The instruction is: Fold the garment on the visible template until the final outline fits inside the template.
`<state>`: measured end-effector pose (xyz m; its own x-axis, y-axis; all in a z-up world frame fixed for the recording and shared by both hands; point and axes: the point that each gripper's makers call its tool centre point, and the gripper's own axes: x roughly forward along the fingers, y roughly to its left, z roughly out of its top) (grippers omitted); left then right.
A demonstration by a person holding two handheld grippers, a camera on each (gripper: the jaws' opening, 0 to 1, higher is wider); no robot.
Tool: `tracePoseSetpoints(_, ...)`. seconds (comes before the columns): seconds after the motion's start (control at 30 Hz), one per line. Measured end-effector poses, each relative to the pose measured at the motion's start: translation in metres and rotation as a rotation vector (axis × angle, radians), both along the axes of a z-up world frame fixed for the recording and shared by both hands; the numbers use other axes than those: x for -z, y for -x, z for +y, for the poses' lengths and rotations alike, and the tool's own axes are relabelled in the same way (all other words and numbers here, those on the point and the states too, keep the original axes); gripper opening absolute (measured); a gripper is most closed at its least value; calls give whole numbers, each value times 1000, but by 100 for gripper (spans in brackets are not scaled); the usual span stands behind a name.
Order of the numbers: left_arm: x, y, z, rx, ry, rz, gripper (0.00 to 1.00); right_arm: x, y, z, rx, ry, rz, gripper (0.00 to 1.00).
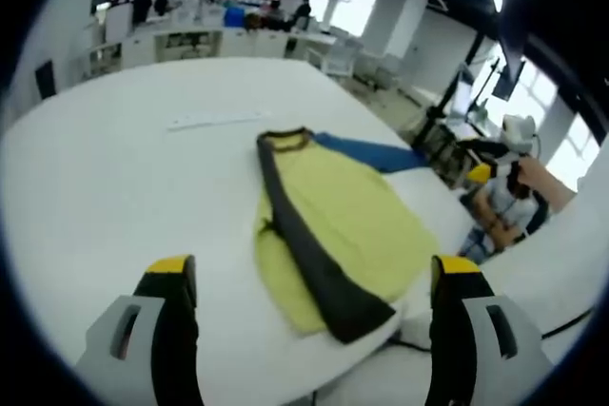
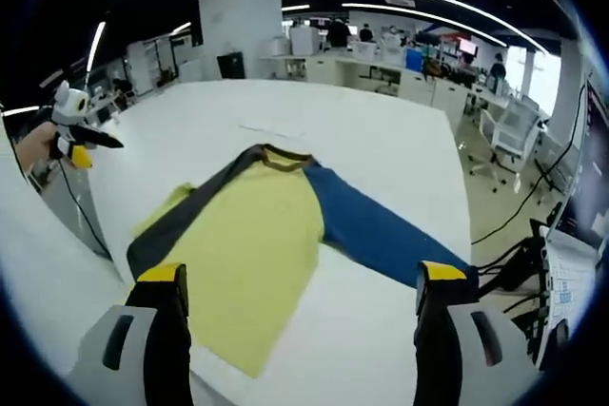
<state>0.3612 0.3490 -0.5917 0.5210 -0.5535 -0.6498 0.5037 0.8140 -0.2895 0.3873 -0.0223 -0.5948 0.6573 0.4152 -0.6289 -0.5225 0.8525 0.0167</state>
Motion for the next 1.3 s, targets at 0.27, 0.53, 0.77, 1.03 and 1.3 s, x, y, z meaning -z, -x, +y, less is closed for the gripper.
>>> tracePoseSetpoints(0.27, 3, 12, 2, -4, -7, 13, 99, 1, 12, 2, -47, 4, 22, 100)
tracePoseSetpoints(0.53, 5, 15, 7, -17, -17, 23, 99, 8, 19, 0, -47, -5, 40, 100)
tracePoseSetpoints(0.77, 7, 15, 3, -15, -16, 29, 99, 10, 20, -4, -34, -7, 47, 100)
tracePoseSetpoints(1.03, 9, 14, 1, -9, -16, 36, 99, 11, 19, -6, -29, -6, 53, 100)
tracePoseSetpoints(1.3, 13, 19, -2, -5, -20, 49, 99, 13, 20, -9, -26, -3, 61, 100)
